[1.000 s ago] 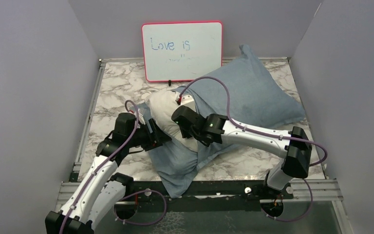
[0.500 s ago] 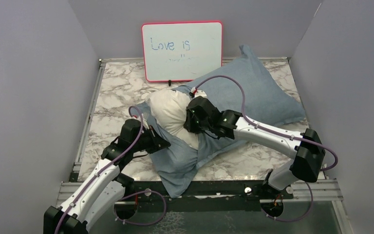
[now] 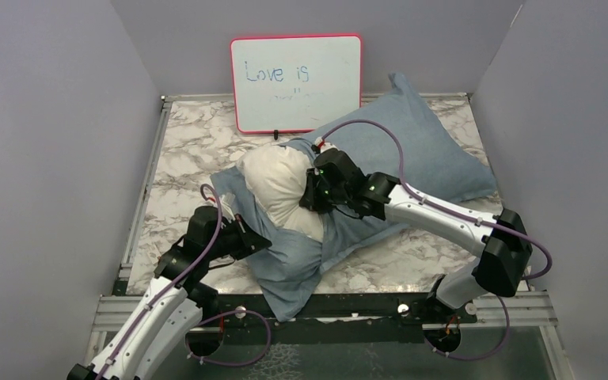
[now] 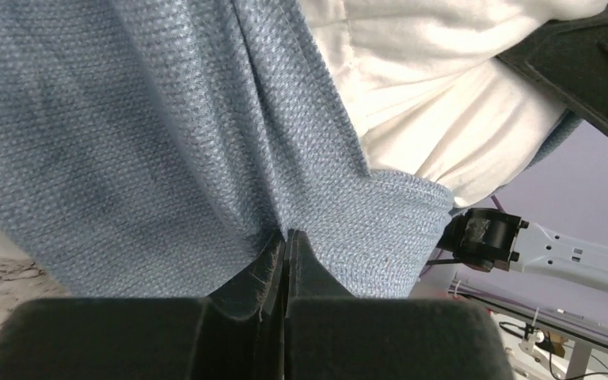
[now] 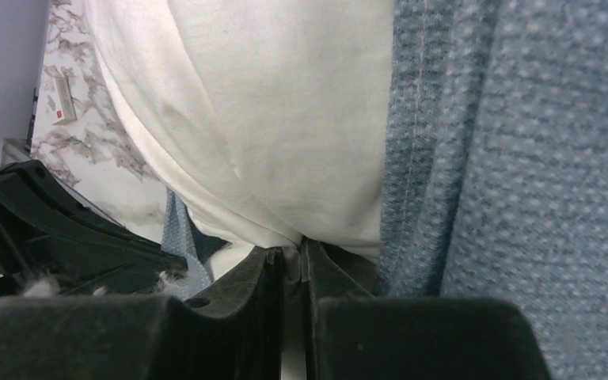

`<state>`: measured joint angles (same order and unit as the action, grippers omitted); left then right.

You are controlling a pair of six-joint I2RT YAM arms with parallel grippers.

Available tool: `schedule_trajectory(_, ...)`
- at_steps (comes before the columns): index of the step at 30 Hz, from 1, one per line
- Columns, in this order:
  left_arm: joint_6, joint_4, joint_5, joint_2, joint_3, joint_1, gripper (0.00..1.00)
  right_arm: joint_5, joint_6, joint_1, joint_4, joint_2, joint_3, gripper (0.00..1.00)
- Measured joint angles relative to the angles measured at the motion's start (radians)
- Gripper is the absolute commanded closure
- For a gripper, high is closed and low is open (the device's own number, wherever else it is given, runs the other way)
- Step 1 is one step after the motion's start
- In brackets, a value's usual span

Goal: Remove the pillowcase from the pillow
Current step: Remove the pillow from the pillowcase.

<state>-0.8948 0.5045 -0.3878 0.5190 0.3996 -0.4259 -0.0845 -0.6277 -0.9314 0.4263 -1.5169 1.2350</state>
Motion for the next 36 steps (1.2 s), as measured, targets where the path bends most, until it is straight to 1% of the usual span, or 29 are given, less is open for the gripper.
schedule_trajectory(4,-0.003,0.031,0.013,-0.003,0.008,0.0,1.0,0.051,0.019,0.009,-0.007,0.0,0.0,0.99)
schedule_trajectory(5,-0.006,0.038,0.014,-0.001,0.014,0.0,0.92,0.068,0.024,0.011,-0.008,0.0,0.0,0.99)
schedule_trajectory(7,-0.014,0.04,0.015,0.007,0.031,0.0,0.79,0.101,0.031,0.018,-0.016,0.0,-0.003,0.99)
schedule_trajectory(9,-0.035,0.036,0.013,0.018,0.056,-0.002,0.58,0.13,0.031,0.023,-0.041,0.002,-0.021,0.99)
schedule_trajectory(11,-0.06,0.02,0.012,0.027,0.079,-0.004,0.45,0.152,0.031,0.027,-0.068,0.006,-0.042,0.99)
schedule_trajectory(13,-0.085,-0.009,0.01,0.044,0.102,-0.006,0.38,0.168,0.029,0.031,-0.085,0.01,-0.058,0.99)
schedule_trajectory(14,-0.095,-0.023,0.01,0.055,0.112,-0.006,0.36,0.173,0.029,0.032,-0.093,0.013,-0.064,0.99)
schedule_trajectory(17,-0.115,-0.062,0.008,0.098,0.138,-0.006,0.35,0.182,0.029,0.032,-0.104,0.02,-0.074,0.99)
schedule_trajectory(23,-0.105,-0.085,-0.005,0.217,0.15,-0.006,0.37,0.184,0.027,0.032,-0.106,0.023,-0.076,0.99)
schedule_trajectory(25,-0.079,-0.065,-0.003,0.274,0.15,-0.006,0.4,0.183,0.027,0.032,-0.106,0.028,-0.076,0.99)
schedule_trajectory(26,-0.071,-0.056,-0.002,0.29,0.15,-0.006,0.45,0.183,0.027,0.031,-0.105,0.031,-0.076,0.99)
schedule_trajectory(27,-0.06,-0.049,-0.001,0.302,0.15,-0.006,0.52,0.183,0.027,0.03,-0.102,0.034,-0.076,0.99)
schedule_trajectory(29,-0.042,-0.044,-0.001,0.315,0.157,-0.006,0.69,0.183,0.027,0.029,-0.098,0.04,-0.076,0.99)
schedule_trajectory(31,-0.021,-0.043,-0.002,0.324,0.17,-0.008,0.88,0.179,0.027,0.029,-0.095,0.043,-0.076,0.99)
schedule_trajectory(33,0.0,-0.043,-0.004,0.326,0.178,-0.008,1.0,0.17,0.027,0.029,-0.093,0.045,-0.076,0.99)
schedule_trajectory(36,0.025,-0.04,-0.01,0.325,0.181,-0.008,1.0,0.134,0.024,0.026,-0.091,0.047,-0.075,0.99)
